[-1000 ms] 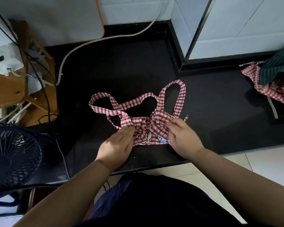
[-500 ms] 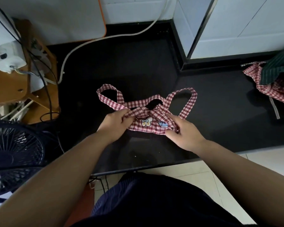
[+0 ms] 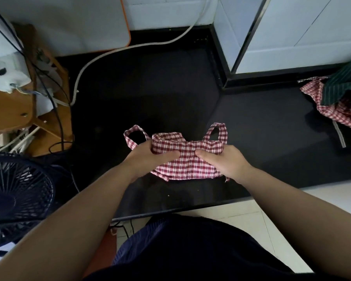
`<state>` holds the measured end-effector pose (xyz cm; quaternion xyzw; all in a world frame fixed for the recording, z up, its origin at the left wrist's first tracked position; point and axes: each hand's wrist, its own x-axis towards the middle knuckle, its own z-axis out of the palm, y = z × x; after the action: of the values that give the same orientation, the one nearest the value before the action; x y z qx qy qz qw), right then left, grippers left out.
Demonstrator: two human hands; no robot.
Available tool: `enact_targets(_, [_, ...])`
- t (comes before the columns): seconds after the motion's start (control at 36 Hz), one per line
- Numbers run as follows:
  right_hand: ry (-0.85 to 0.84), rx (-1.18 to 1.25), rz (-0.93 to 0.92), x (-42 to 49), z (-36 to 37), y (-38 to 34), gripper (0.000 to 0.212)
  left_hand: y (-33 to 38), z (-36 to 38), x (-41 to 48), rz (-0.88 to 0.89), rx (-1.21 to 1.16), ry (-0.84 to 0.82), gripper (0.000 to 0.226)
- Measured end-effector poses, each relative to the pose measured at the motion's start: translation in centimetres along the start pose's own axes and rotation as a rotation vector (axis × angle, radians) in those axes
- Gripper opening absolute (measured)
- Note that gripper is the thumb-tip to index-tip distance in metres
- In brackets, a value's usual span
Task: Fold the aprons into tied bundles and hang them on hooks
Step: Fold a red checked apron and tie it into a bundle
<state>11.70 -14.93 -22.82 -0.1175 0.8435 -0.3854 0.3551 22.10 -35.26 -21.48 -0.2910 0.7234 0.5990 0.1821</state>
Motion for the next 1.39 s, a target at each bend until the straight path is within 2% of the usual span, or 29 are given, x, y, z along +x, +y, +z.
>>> enact_targets(0.03, [0.004,-0.046,0.020,0.1,0.0,-0.2,0.060,-0.1,-0.1,-0.1,-0.009,0.046,0.001,0.043])
enact_targets(0.17, [-0.045,-0.386,0.016,0.1,-1.0,-1.1,0.070,-0.8,-0.4,-0.1,0.011,0.309,0.098,0.033])
enact_targets(0.33, [-0.148,-0.277,0.058,0.1,-0.8,-1.2,0.077,-1.3,-0.7,0.2,-0.044,0.341,0.068,0.046])
enact_targets(0.44, [-0.099,-0.216,0.080,0.4,-0.8,-1.4,0.092,-1.2,-0.6,0.4,-0.047,0.390,0.144,0.058])
enact_targets(0.56, [-0.092,-0.174,0.110,0.2,-1.2,-1.7,0.090,-1.0,-0.9,0.6,-0.074,0.353,0.156,0.085])
enact_targets(0.64, [-0.061,-0.142,0.155,0.6,-1.2,-1.0,0.099,-1.0,-0.6,0.7,-0.096,0.413,0.186,0.083])
enact_targets(0.67, [-0.046,-0.132,0.182,0.7,-1.0,-0.8,0.096,-0.9,-0.3,0.8,-0.114,0.445,0.201,0.082])
enact_targets(0.75, [0.039,-0.134,0.227,0.9,-0.3,-0.8,0.062,0.0,1.1,0.8,-0.137,0.611,0.277,0.077])
enact_targets(0.83, [0.124,-0.166,0.212,1.0,0.4,-1.6,0.059,0.7,2.4,0.7,-0.079,0.803,0.359,0.094])
enact_targets(0.92, [0.083,-0.162,0.190,0.4,1.0,-3.1,0.058,0.8,2.7,1.0,-0.094,0.826,0.401,0.087])
enact_targets(1.06, [-0.071,-0.409,-0.009,-0.7,1.4,-5.3,0.066,1.3,2.7,1.2,-0.109,0.791,0.336,0.058])
enact_targets(1.17, [-0.157,-0.564,-0.078,-1.5,1.5,-6.6,0.066,2.3,2.7,0.9,-0.192,0.895,0.280,0.053])
enact_targets(1.22, [-0.192,-0.631,-0.093,-1.7,1.6,-6.7,0.054,2.8,2.7,0.9,-0.168,0.962,0.237,0.052])
enact_targets(1.28, [-0.166,-0.628,-0.007,-1.5,1.7,-6.6,0.033,3.4,2.8,0.9,-0.113,0.952,0.153,0.048])
enact_targets(1.31, [-0.119,-0.566,0.053,-1.3,1.6,-6.5,0.033,3.6,2.8,0.9,-0.085,0.904,0.097,0.047])
enact_targets(1.36, [-0.141,-0.634,0.065,-1.0,1.4,-6.6,0.056,3.8,2.4,0.7,-0.036,0.764,-0.003,0.045])
enact_targets(1.39, [-0.167,-0.663,0.053,-0.9,1.4,-6.5,0.056,3.8,2.2,0.6,-0.022,0.709,-0.042,0.041])
